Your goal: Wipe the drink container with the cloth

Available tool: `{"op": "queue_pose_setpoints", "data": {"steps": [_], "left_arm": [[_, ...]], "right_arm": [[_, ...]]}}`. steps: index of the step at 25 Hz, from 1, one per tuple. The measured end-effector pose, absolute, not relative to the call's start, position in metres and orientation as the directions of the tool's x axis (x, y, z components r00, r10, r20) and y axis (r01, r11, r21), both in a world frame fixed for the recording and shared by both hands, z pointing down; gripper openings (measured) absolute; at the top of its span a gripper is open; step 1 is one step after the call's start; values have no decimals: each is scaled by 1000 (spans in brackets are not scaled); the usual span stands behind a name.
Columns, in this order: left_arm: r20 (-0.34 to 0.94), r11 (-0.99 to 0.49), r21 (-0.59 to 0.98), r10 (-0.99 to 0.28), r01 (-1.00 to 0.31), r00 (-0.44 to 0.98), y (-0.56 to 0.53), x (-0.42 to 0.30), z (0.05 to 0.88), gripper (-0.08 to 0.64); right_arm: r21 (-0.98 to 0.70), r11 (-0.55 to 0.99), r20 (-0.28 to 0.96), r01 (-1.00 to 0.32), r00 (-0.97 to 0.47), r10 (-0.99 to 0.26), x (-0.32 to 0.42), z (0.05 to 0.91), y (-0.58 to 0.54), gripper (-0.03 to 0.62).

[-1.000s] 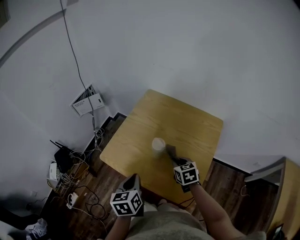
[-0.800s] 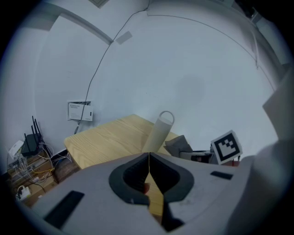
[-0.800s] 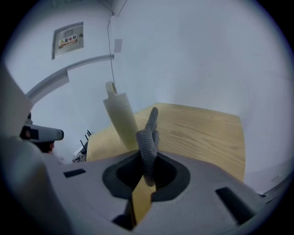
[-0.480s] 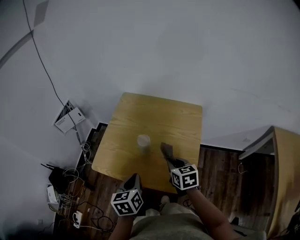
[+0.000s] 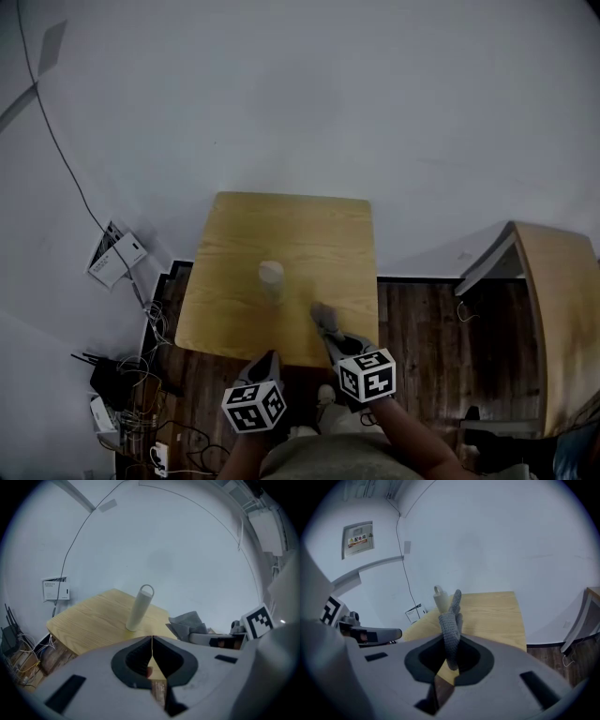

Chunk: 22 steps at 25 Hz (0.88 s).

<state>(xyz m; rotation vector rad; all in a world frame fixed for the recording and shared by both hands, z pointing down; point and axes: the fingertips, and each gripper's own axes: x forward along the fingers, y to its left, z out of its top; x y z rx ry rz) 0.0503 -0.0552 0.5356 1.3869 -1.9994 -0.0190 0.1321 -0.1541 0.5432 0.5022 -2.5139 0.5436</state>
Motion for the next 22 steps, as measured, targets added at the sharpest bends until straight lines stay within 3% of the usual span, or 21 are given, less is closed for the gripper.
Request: {"op": "queue_pose_setpoints", "data": {"steps": [22], "left_arm": [[518, 385, 398, -843, -833, -142, 43, 103, 535, 3]], "right_arm": [[-277, 854, 515, -441, -818, -255, 203, 530, -41, 18]]}}
